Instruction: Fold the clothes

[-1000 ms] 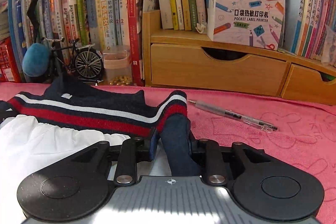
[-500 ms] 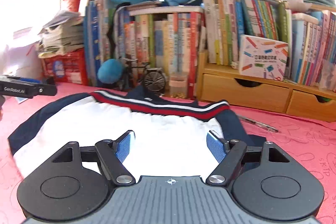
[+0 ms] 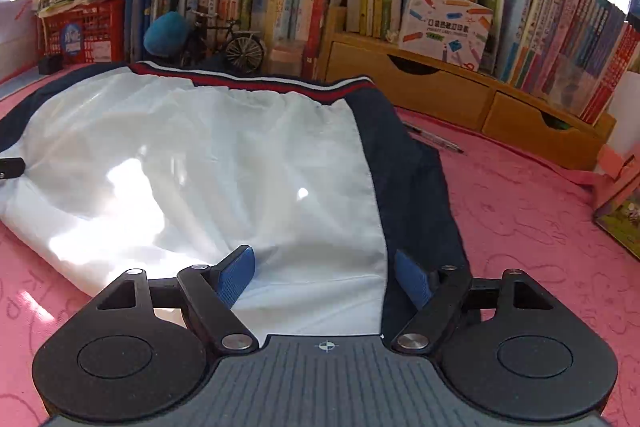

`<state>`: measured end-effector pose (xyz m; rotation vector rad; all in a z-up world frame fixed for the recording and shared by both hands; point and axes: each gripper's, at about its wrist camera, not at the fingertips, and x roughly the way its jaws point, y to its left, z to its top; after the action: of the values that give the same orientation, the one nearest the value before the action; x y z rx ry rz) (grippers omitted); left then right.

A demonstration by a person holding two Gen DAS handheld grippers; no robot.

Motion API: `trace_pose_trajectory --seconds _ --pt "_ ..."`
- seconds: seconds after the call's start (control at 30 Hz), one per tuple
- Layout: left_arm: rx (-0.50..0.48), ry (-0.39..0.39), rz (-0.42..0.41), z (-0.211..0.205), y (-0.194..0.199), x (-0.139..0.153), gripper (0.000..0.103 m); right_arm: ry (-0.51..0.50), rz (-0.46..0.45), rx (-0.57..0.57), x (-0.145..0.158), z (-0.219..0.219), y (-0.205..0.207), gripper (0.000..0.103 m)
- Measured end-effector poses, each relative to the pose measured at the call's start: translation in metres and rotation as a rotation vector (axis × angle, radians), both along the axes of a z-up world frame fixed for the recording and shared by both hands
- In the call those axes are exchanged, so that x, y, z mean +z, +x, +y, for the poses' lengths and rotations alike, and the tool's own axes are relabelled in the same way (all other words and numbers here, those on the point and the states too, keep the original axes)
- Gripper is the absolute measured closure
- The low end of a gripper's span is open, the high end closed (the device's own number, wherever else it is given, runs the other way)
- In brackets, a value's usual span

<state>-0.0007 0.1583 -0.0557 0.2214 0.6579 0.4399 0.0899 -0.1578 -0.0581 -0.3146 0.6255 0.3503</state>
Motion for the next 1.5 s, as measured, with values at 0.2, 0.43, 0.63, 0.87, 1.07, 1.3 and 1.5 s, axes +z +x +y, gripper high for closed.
trace_pose_trajectory --seconds 0.2,0.43,0.63,0.87,1.07,1.3,1.5 --pt "0.07 -0.008 0.007 0.017 -0.006 0.004 0.009 0.266 0.155 -0.24 -0.001 -0.109 0.021 0.013" --pt "-0.015 -0.146 -0.048 0.004 -0.014 0.039 0.011 0.24 -0.064 -0.159 0.038 -0.064 -0.016 0.018" --pt "-0.17 -0.181 -0.047 -0.041 0.015 0.052 0.01 0.312 0.036 0.105 0.043 0.019 -0.025 0.018" --pt "-0.243 -0.163 0.063 -0.06 0.066 0.028 0.011 0.197 0.123 0.068 -0.007 0.058 -0.012 0.018" --pt "-0.207 -0.086 0.114 -0.071 0.115 0.011 0.002 0.183 0.096 0.12 -0.016 0.055 -0.018 0.009" --pt "-0.104 -0.132 0.131 -0.05 0.178 0.008 0.001 0.195 0.109 0.127 -0.016 0.053 -0.016 0.006" --pt "-0.088 -0.15 0.129 -0.033 0.22 0.007 0.0 0.201 0.116 0.128 -0.017 0.052 -0.014 0.004"
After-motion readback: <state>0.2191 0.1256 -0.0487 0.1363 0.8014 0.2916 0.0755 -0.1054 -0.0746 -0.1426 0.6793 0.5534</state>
